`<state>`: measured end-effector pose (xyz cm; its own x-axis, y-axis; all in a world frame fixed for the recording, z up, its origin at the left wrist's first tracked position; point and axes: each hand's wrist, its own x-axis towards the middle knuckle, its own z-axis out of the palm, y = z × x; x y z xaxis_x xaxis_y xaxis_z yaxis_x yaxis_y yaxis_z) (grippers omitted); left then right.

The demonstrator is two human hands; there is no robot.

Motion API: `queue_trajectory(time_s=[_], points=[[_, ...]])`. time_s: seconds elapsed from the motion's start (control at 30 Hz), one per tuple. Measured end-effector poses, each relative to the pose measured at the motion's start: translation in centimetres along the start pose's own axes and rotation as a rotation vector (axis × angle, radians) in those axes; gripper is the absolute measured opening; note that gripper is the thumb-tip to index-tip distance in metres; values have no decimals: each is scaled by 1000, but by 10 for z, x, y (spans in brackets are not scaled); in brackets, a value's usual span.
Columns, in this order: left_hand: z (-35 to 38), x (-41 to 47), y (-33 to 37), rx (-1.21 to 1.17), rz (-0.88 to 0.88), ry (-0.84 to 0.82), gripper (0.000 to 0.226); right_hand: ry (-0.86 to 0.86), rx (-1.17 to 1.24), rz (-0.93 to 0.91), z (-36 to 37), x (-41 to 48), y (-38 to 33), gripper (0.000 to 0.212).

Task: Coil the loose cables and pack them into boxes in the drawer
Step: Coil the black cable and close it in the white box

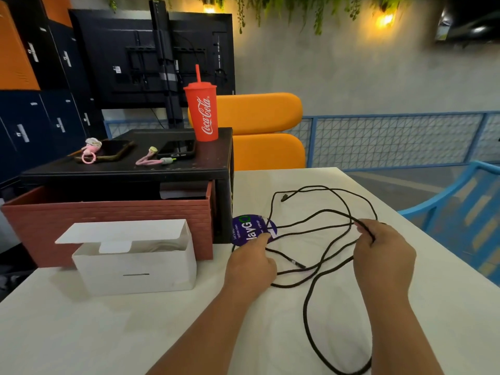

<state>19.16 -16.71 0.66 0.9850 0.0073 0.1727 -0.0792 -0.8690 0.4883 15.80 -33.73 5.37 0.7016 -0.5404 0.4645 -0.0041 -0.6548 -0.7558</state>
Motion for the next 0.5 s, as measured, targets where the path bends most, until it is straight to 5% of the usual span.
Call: queue_trajectory(time_s=[0.27,0.43,0.5], points=[[-2,-9,4,21,47,80,6,-453,-161,119,14,0,16,35],[-9,-30,-3,-815,-29,163,12,-789,-331,34,29,-8,22,67],[-17,-40,-7,-949,-38,203,17,-867,-394,15,31,-14,22,72]])
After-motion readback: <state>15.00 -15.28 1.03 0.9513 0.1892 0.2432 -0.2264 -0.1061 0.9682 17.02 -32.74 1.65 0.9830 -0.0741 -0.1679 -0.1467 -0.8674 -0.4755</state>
